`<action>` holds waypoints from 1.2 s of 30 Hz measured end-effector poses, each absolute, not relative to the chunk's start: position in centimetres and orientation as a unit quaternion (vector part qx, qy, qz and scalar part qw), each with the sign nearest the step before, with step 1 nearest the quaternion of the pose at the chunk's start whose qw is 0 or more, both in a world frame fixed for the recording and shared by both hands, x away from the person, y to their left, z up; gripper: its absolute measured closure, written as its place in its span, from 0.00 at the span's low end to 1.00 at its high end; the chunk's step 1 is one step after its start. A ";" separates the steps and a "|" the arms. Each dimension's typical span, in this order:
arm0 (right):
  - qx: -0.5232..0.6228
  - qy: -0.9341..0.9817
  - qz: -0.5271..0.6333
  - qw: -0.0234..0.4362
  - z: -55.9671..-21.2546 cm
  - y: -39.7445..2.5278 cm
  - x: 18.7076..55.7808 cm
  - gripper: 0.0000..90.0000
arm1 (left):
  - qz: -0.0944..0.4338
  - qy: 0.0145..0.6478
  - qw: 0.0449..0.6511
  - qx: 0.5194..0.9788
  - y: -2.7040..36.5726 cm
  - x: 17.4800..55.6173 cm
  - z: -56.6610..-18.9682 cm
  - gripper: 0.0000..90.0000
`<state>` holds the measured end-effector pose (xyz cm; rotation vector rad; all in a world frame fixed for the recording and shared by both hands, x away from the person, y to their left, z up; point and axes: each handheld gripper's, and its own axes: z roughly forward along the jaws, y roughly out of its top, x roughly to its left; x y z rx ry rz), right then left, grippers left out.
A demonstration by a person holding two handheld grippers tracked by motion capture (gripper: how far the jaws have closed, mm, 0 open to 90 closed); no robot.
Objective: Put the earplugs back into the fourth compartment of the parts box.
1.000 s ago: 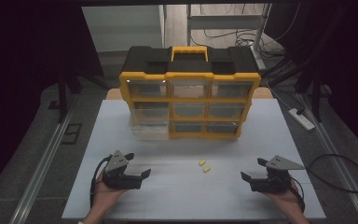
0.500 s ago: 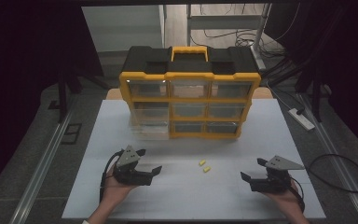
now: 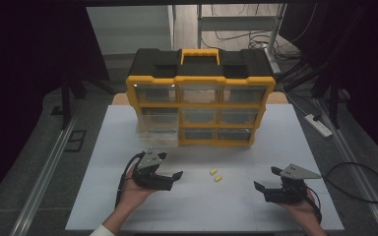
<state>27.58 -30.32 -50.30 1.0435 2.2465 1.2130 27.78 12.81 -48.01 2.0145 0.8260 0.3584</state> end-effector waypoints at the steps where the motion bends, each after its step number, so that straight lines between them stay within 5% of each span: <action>1: 0.370 0.801 0.431 0.190 -50.3 -30.3 27.6 0.15 | 0.144 0.333 0.450 0.816 12.7 27.9 -48.0 0.14; 36: 0.361 0.809 0.423 0.189 -50.5 -30.0 27.6 0.16 | 0.098 0.291 0.406 0.861 5.6 31.8 -49.0 0.18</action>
